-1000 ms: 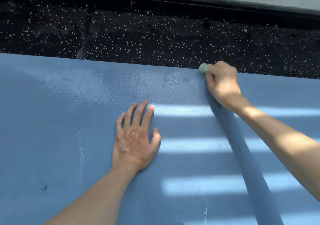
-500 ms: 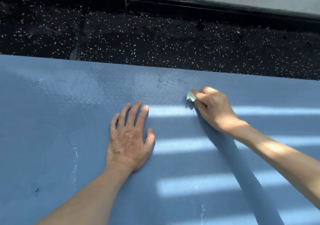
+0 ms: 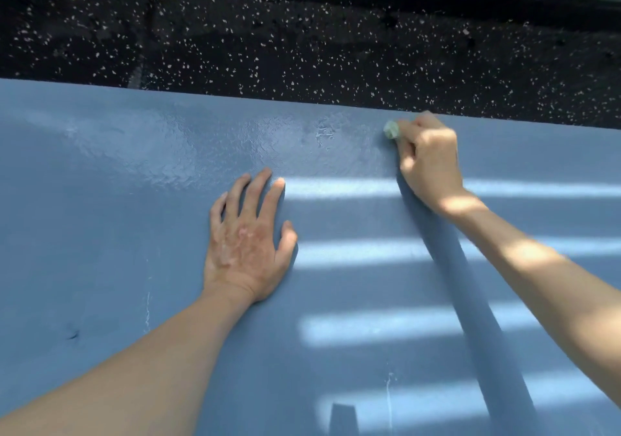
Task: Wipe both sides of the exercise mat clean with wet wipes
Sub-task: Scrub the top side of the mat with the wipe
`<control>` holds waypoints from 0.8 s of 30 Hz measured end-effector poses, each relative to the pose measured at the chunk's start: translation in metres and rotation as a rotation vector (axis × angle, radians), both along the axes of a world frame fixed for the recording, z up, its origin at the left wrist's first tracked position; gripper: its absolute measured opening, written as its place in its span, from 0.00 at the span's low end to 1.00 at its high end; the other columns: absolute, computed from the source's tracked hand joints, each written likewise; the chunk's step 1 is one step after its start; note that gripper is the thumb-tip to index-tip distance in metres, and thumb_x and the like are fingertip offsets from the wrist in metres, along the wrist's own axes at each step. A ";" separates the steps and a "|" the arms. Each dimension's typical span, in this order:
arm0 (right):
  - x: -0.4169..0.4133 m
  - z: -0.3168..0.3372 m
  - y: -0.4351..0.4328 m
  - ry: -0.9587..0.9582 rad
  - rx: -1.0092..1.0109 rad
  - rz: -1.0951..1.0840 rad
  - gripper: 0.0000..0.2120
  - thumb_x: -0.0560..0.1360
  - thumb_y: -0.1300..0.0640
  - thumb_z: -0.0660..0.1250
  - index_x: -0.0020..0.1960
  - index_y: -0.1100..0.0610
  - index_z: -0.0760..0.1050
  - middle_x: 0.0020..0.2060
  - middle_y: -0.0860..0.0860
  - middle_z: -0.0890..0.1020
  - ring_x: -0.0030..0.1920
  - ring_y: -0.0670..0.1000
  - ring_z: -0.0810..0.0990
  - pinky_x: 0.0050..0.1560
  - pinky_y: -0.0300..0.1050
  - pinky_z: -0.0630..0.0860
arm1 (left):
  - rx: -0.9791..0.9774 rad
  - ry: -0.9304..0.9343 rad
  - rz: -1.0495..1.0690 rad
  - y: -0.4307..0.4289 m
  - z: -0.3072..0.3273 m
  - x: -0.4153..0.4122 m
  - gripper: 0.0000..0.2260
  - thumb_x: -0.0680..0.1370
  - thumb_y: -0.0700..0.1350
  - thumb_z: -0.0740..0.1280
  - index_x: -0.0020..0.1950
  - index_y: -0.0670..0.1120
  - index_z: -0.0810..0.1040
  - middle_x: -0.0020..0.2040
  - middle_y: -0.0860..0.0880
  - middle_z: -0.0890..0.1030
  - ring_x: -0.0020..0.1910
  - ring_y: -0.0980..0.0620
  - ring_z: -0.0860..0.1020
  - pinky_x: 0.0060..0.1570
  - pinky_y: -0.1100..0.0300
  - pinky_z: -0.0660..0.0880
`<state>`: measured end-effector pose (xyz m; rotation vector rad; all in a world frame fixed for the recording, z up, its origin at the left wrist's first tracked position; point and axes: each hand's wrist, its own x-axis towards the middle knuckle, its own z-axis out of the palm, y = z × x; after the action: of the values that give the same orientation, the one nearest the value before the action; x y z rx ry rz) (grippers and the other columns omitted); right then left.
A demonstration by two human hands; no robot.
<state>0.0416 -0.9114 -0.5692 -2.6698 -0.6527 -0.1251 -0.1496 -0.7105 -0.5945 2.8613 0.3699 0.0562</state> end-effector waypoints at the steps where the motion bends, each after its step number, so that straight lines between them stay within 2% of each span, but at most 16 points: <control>1: -0.020 -0.002 -0.008 0.002 -0.038 0.052 0.12 0.76 0.61 0.59 0.46 0.60 0.81 0.36 0.59 0.75 0.36 0.59 0.75 0.35 0.46 0.65 | 0.001 -0.001 0.001 0.000 0.000 0.000 0.27 0.75 0.53 0.55 0.72 0.46 0.69 0.74 0.47 0.68 0.73 0.45 0.62 0.69 0.49 0.55; 4: -0.068 0.002 -0.028 0.105 0.001 0.262 0.13 0.77 0.59 0.58 0.48 0.61 0.81 0.37 0.58 0.75 0.39 0.57 0.75 0.39 0.43 0.67 | -0.004 0.002 0.000 0.000 0.001 0.000 0.27 0.75 0.54 0.55 0.72 0.45 0.69 0.74 0.47 0.68 0.73 0.44 0.62 0.69 0.48 0.55; 6: -0.039 0.004 -0.018 0.094 -0.069 0.189 0.13 0.75 0.60 0.58 0.45 0.60 0.81 0.36 0.59 0.75 0.38 0.60 0.76 0.37 0.42 0.61 | -0.005 0.009 -0.001 0.000 0.001 0.001 0.27 0.75 0.54 0.55 0.72 0.46 0.69 0.74 0.47 0.67 0.73 0.44 0.62 0.70 0.48 0.55; 9: -0.014 0.000 -0.006 0.015 -0.084 0.063 0.14 0.75 0.59 0.57 0.45 0.62 0.81 0.38 0.60 0.76 0.38 0.61 0.76 0.36 0.44 0.63 | -0.010 0.014 0.003 -0.001 0.001 0.000 0.27 0.75 0.54 0.54 0.73 0.46 0.68 0.75 0.47 0.66 0.74 0.44 0.61 0.70 0.48 0.54; 13: -0.106 0.001 -0.042 0.129 -0.047 0.275 0.11 0.76 0.60 0.59 0.46 0.58 0.81 0.36 0.57 0.75 0.39 0.58 0.74 0.39 0.48 0.68 | -0.012 0.022 0.000 0.001 0.001 -0.001 0.28 0.75 0.54 0.54 0.73 0.45 0.68 0.75 0.47 0.67 0.74 0.44 0.61 0.70 0.47 0.56; 15: -0.097 0.004 -0.041 0.165 -0.038 0.271 0.12 0.76 0.58 0.58 0.45 0.57 0.81 0.36 0.56 0.76 0.38 0.59 0.75 0.40 0.48 0.69 | -0.008 0.008 -0.004 0.000 0.001 0.000 0.28 0.75 0.54 0.54 0.73 0.45 0.68 0.75 0.46 0.67 0.74 0.44 0.62 0.70 0.47 0.56; 19: -0.051 -0.001 -0.019 0.056 0.038 0.140 0.14 0.77 0.58 0.57 0.49 0.60 0.81 0.38 0.56 0.74 0.40 0.58 0.74 0.41 0.47 0.71 | -0.004 -0.007 -0.006 0.000 0.000 -0.001 0.28 0.75 0.54 0.54 0.73 0.45 0.68 0.75 0.46 0.67 0.73 0.44 0.61 0.70 0.47 0.55; 21: -0.086 -0.002 -0.035 0.057 0.004 0.171 0.14 0.76 0.59 0.57 0.46 0.61 0.81 0.37 0.57 0.74 0.39 0.59 0.74 0.40 0.49 0.69 | -0.002 -0.009 -0.006 0.000 -0.001 -0.001 0.28 0.75 0.54 0.54 0.73 0.45 0.68 0.75 0.46 0.67 0.73 0.44 0.61 0.70 0.47 0.55; 24: -0.134 0.004 -0.055 0.172 0.028 0.290 0.13 0.76 0.61 0.58 0.48 0.61 0.81 0.38 0.56 0.76 0.39 0.58 0.73 0.41 0.46 0.68 | 0.002 -0.004 -0.008 0.000 -0.001 -0.001 0.28 0.76 0.55 0.54 0.73 0.45 0.68 0.75 0.47 0.66 0.74 0.44 0.60 0.70 0.48 0.54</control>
<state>-0.0919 -0.9667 -0.5648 -2.4915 -0.9614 0.1716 -0.1503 -0.7104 -0.5950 2.8639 0.3581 0.0603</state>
